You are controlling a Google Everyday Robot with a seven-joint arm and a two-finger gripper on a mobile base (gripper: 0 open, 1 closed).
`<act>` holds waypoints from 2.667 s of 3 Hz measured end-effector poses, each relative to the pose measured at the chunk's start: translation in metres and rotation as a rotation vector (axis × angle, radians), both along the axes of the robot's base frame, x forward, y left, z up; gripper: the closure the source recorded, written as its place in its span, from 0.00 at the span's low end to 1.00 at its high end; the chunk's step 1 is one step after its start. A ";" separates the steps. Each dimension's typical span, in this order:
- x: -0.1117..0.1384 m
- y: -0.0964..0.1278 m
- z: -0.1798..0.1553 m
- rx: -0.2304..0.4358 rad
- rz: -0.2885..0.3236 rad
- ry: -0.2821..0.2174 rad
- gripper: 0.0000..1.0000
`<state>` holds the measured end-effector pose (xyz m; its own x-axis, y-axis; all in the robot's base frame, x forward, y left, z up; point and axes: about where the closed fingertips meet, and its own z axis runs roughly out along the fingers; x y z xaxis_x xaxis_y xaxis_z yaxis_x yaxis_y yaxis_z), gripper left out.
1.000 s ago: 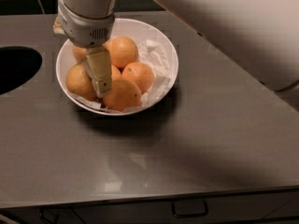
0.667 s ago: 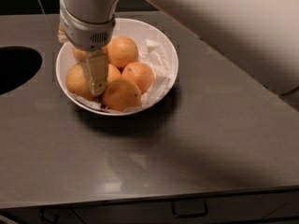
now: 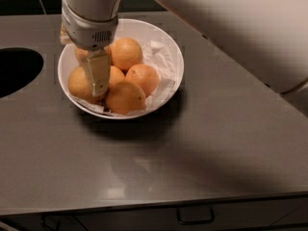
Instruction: Pick orange from white bowl
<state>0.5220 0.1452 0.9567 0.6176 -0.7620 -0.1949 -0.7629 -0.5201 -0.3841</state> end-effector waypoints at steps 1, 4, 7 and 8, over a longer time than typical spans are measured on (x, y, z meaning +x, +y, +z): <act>-0.008 0.000 0.005 -0.011 0.041 0.048 0.13; -0.014 -0.002 -0.008 -0.014 0.093 0.159 0.17; -0.008 -0.003 -0.022 -0.026 0.084 0.205 0.18; -0.008 -0.003 -0.027 -0.032 0.081 0.217 0.18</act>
Offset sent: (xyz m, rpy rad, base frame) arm -0.0233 -0.0054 0.0068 -0.0399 0.1629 0.1226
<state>0.5140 0.1418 0.9294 0.6232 -0.7197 -0.3060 -0.7811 -0.5923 -0.1979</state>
